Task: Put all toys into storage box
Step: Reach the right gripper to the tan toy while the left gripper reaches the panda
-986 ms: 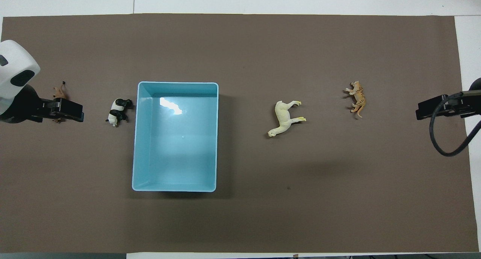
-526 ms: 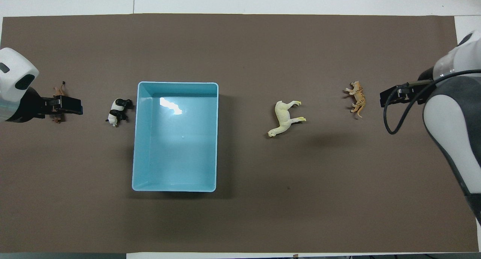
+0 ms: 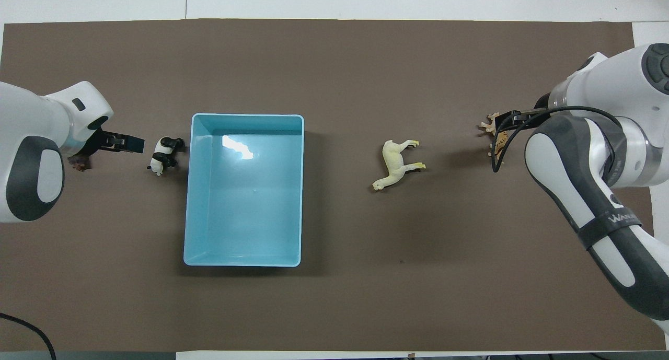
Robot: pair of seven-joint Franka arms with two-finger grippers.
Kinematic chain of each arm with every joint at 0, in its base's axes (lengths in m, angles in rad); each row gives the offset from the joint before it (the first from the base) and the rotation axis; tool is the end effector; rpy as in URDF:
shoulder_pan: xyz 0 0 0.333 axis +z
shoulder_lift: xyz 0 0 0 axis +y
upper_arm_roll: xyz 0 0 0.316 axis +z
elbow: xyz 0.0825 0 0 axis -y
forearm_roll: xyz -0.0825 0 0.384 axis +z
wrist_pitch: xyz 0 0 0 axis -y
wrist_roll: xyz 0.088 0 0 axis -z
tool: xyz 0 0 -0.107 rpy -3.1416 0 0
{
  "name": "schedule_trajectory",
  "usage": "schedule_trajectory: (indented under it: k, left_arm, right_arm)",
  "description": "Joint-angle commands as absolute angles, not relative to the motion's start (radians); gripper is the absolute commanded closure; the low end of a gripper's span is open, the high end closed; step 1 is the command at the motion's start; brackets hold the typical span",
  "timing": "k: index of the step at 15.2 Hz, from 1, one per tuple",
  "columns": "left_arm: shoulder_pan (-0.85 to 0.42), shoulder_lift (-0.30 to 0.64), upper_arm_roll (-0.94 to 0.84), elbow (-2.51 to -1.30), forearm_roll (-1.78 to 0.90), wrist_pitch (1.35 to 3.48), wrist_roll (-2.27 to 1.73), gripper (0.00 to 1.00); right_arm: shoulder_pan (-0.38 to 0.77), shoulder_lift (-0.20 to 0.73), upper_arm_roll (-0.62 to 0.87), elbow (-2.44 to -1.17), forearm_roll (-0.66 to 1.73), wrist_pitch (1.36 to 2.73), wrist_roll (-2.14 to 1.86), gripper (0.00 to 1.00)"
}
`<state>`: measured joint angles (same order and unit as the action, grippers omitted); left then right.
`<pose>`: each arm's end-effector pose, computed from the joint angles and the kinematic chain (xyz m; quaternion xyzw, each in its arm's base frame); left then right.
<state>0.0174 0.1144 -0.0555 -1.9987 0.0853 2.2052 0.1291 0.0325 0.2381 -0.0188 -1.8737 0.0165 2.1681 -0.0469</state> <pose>0.5867 -0.0188 0.4117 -0.9927 0.1066 -0.0446 0.0344 0.6202 0.0097 0.3917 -0.9992 -0.0262 -0.0282 0.0043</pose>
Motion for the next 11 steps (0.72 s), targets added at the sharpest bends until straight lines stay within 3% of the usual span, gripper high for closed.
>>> schedule_trajectory:
  k: [1,11]
  left_arm:
    - [0.026,0.147,-0.063,-2.038,0.109,2.284,0.158,0.00]
    - [-0.008,0.230,-0.063,-2.097,0.109,2.387,0.112,0.00]
  right_arm:
    - [0.028,0.284,-0.017,-1.893,0.034,2.239,-0.125,0.00]
    - [0.044,0.387,-0.018,-1.894,0.021,2.350,-0.144,0.00]
